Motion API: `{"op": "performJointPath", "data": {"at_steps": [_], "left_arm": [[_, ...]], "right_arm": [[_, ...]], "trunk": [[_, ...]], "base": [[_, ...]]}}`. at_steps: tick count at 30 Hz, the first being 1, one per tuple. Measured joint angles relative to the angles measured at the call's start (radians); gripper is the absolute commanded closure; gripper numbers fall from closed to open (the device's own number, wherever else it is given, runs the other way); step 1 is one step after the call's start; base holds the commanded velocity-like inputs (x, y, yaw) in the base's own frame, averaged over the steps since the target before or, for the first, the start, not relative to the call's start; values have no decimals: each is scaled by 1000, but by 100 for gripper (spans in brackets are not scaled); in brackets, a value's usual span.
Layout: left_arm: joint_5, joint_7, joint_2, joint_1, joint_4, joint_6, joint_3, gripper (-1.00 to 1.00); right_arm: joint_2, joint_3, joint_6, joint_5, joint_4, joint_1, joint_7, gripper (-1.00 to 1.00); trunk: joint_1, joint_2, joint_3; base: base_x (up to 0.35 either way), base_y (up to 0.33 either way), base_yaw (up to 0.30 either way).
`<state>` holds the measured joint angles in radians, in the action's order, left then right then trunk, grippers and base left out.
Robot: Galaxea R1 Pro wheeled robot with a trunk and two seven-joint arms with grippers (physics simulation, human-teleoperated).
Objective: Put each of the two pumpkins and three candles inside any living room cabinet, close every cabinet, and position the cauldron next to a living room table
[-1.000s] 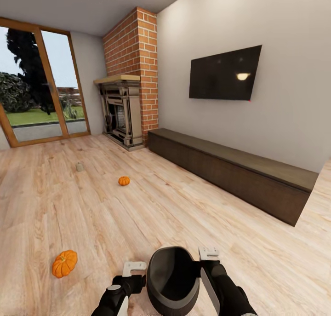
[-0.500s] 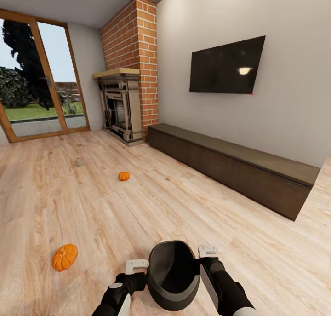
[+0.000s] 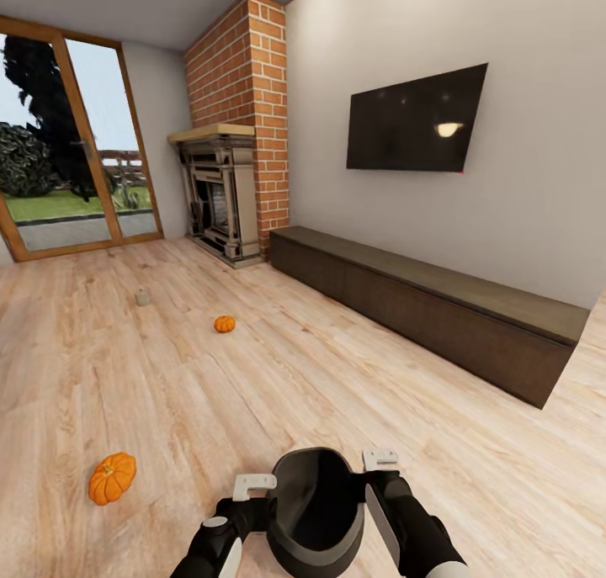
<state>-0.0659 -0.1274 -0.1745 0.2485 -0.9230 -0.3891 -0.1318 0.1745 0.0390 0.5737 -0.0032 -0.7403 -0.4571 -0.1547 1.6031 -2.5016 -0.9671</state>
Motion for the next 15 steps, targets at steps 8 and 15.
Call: {"op": "performJointPath", "data": {"at_steps": [8, 15], "left_arm": [[0, 0, 0, 0, -2, 0, 0, -100], [0, 0, 0, 0, -2, 2, 0, -100]], "right_arm": [[0, 1, -1, 0, 0, 0, 3, -100], [0, 1, 4, -1, 1, 0, 4, -100]], "trunk": [[0, 0, 0], [0, 0, 0]], "base": [[95, -68, 0], [40, -39, 0]]}}
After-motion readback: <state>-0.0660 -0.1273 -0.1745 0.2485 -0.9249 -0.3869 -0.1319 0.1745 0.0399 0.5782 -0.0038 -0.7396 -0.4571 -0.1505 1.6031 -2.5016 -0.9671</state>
